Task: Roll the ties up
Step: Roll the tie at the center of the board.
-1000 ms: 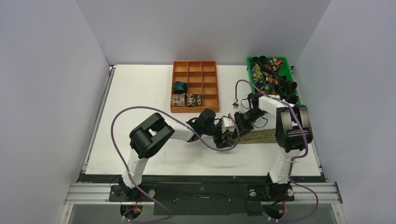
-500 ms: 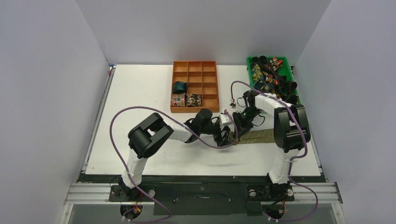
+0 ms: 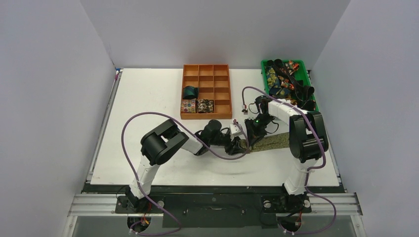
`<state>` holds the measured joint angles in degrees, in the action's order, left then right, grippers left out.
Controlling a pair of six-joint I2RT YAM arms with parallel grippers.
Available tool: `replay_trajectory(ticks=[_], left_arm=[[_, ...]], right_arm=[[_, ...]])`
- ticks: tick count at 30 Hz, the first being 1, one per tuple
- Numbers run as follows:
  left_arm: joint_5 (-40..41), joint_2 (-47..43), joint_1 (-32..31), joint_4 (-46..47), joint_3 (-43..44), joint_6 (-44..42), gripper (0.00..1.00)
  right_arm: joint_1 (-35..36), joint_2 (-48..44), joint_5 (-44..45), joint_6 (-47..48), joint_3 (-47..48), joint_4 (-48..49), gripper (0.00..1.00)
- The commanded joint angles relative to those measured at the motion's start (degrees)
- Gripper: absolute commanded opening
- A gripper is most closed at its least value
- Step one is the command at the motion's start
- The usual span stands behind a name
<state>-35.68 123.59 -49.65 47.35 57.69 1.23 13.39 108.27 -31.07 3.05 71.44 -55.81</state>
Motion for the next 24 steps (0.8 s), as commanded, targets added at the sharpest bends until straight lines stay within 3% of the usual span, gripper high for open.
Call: replay_trajectory(ticks=[1, 4, 6, 11, 13, 14, 15, 17, 19, 20, 22, 24], left_arm=[[-0.5, -1.4, 1.0, -5.2, -0.7, -3.8, 0.29], [0.4, -4.9, 1.4, -18.2, -1.0, -9.8, 0.18], [0.8, -7.0, 1.9, -24.0, -1.4, -12.7, 0.14], [2.2, -8.2, 3.1, -29.1, -2.1, -14.1, 0.12], [2.3, -8.1, 3.1, -29.3, -2.0, -14.2, 0.12], [2.3, -8.1, 3.1, -29.1, -2.0, -14.1, 0.12], [2.2, -8.0, 3.1, -29.2, -2.0, -14.1, 0.12], [2.0, -8.1, 3.2, -29.1, -2.0, -14.1, 0.12], [0.8, -8.5, 3.7, -28.3, -2.4, -13.7, 0.24], [-0.4, -9.0, 4.1, -26.6, -2.7, -12.7, 0.39], [-2.0, -10.2, 4.9, -23.4, -3.6, -11.3, 0.57], [-3.4, -11.4, 5.4, -19.3, -4.6, -10.7, 0.67]], right_arm=[[2.0, 3.9, 3.2, 0.4, -1.7, 9.4, 0.00], [2.2, 2.5, -4.9, -2.0, -1.5, 11.4, 0.02], [1.6, 1.6, -9.8, -3.8, -2.0, 12.7, 0.10], [-0.6, 1.4, -19.9, -8.2, -5.1, 14.5, 0.31], [-0.8, 1.9, -22.5, -8.6, -6.0, 14.8, 0.32], [-0.8, 2.2, -23.1, -8.7, -6.2, 15.2, 0.28], [-0.8, 2.4, -23.2, -9.0, -6.3, 15.8, 0.14], [-0.7, 2.9, -21.4, -9.4, -5.8, 16.5, 0.00], [-0.9, 3.7, -17.2, -9.7, -5.0, 16.4, 0.00], [-1.0, 4.1, -15.8, -9.7, -4.7, 16.3, 0.00], [-1.2, 4.2, -10.2, -9.4, -3.8, 15.4, 0.00], [-1.3, 4.0, -4.4, -8.8, -3.4, 14.2, 0.00]])
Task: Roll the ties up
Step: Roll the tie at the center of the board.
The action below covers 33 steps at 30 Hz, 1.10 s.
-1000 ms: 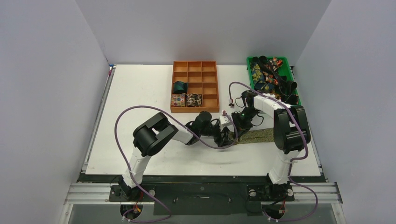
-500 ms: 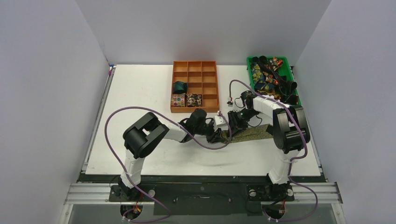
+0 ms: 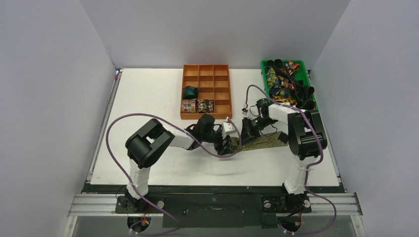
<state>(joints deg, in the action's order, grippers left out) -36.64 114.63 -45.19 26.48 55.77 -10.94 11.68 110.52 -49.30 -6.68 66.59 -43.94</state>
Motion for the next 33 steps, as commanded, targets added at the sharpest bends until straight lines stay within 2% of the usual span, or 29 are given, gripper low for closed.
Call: replay_trajectory(ticks=[1, 7, 12, 17, 18, 20, 21, 22, 23, 25, 26, 28, 33], left_arm=[[-3.0, -2.7, 1.0, 4.3, -3.3, 1.6, 0.69], [-5.2, 0.7, 0.4, 15.3, -1.0, 6.9, 0.76], [-3.6, 6.5, -0.8, 22.8, 2.5, 15.6, 0.75], [-1.3, 9.2, -2.3, 24.6, 2.8, 18.4, 0.70], [-0.8, 9.5, -2.7, 24.6, 2.8, 18.8, 0.68], [2.1, 9.9, -3.1, 23.0, 2.6, 17.6, 0.56], [3.4, 9.7, -3.2, 20.8, 2.5, 15.6, 0.45], [4.0, 9.3, -3.2, 19.2, 2.1, 14.2, 0.41], [4.4, 8.2, -3.2, 15.4, 1.8, 10.3, 0.34], [5.1, 6.2, -3.2, 8.2, 0.8, 3.0, 0.27], [5.4, 5.6, -3.1, 3.2, 0.4, 0.5, 0.26], [6.0, 4.0, -2.7, -3.6, 0.0, -5.3, 0.25], [7.4, 3.0, -2.5, -15.1, 2.0, -13.5, 0.25]], right_arm=[[0.4, 1.5, 17.1, 1.2, 1.4, 1.8, 0.00], [1.9, 2.0, 26.0, 1.5, 2.6, 0.9, 0.00], [3.4, 2.6, 30.0, 2.7, 3.8, -0.1, 0.00], [3.9, 2.7, 30.8, 3.1, 2.5, -0.5, 0.00], [3.9, 2.7, 30.0, 3.1, 2.4, -0.3, 0.00], [4.0, 2.4, 26.7, 3.3, 2.2, 0.3, 0.00], [4.0, 1.7, 25.7, 3.4, 2.3, 0.6, 0.00], [3.9, 1.2, 23.0, 3.8, 2.5, 0.8, 0.00], [3.7, 0.1, 20.6, 4.1, 3.1, 0.7, 0.00], [2.8, -2.1, 17.7, 5.6, 4.4, -0.6, 0.13], [2.3, -3.7, 16.6, 7.0, 4.8, -1.9, 0.25], [0.4, -5.6, 12.2, 8.8, 5.4, -3.9, 0.37], [-2.0, -7.3, 0.9, 8.9, 4.4, -6.2, 0.57]])
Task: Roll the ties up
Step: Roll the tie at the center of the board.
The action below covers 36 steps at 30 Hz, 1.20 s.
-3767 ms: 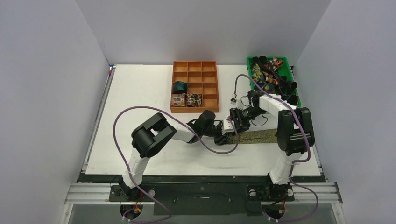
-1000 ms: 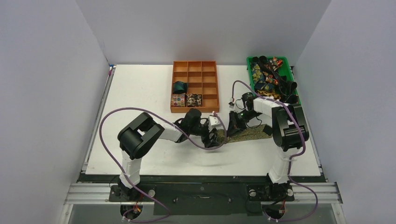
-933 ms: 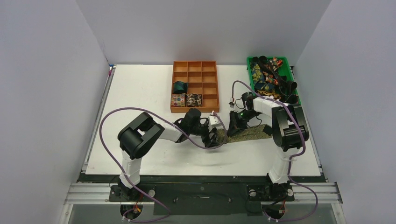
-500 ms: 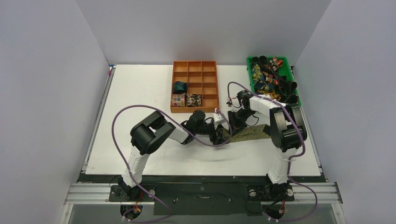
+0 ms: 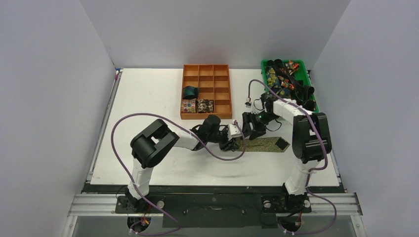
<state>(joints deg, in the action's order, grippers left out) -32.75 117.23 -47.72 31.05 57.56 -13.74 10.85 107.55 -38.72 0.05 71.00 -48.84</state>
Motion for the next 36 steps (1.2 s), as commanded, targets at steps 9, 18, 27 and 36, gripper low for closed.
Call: replay_trajectory(ticks=[9, 18, 27, 36], left_arm=[[5.4, 1.2, -1.2, -23.5, 2.3, -9.5, 0.35], [2.8, -0.4, -0.1, -19.2, 1.7, -5.6, 0.61], [-2.7, -4.4, 1.2, -5.2, 0.0, 0.3, 0.79], [-7.9, -0.5, 0.3, 8.7, 1.1, 3.7, 0.85]], right_arm=[[3.5, -1.0, -9.7, -4.1, -1.8, 4.5, 0.47], [1.9, 2.5, 5.7, 1.6, -2.3, -0.7, 0.00], [1.8, 2.6, 18.8, 2.1, -1.8, -1.2, 0.00], [3.5, 5.5, 22.7, 1.0, 0.3, -1.2, 0.00]])
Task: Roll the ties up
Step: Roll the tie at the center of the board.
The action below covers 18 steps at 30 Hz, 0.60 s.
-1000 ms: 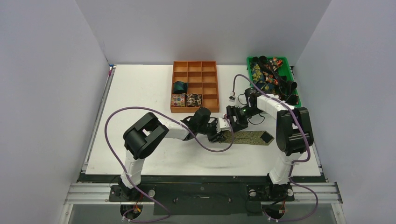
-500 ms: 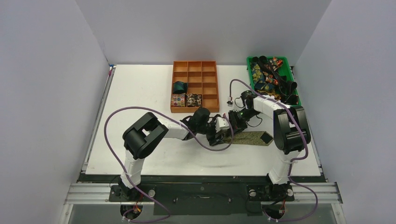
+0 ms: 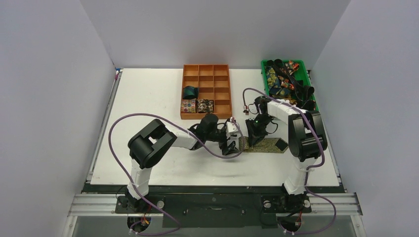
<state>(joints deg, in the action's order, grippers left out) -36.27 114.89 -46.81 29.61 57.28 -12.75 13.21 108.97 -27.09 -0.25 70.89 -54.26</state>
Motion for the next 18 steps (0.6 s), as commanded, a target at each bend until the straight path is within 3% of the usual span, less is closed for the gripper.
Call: replay_trajectory(ticks=[1, 7, 9, 11, 16, 18], left_arm=[[-4.5, 2.4, -0.8, 11.7, 1.8, 3.0, 0.86], [-4.0, 7.8, -1.9, 14.1, 6.1, 3.8, 0.86], [-3.0, 9.1, -1.9, 13.5, 7.1, 4.8, 0.81], [-1.8, 9.4, -1.9, 11.7, 7.6, 4.6, 0.70], [-0.4, 6.3, -1.7, 2.9, 4.2, 1.3, 0.28], [1.1, 4.5, -1.6, -2.7, 2.5, 0.1, 0.17]], right_arm=[[1.5, 4.8, 11.0, 1.4, 0.8, 4.1, 0.00], [2.6, 6.7, 5.0, 2.2, 2.1, 4.2, 0.00], [2.9, 6.9, 1.8, 2.3, 2.3, 4.9, 0.00], [3.4, 6.6, -2.6, 2.5, 2.6, 5.6, 0.00], [4.1, 5.3, -7.8, 2.9, 4.0, 6.0, 0.00], [2.1, 4.1, -9.1, 3.0, 4.6, 4.8, 0.15]])
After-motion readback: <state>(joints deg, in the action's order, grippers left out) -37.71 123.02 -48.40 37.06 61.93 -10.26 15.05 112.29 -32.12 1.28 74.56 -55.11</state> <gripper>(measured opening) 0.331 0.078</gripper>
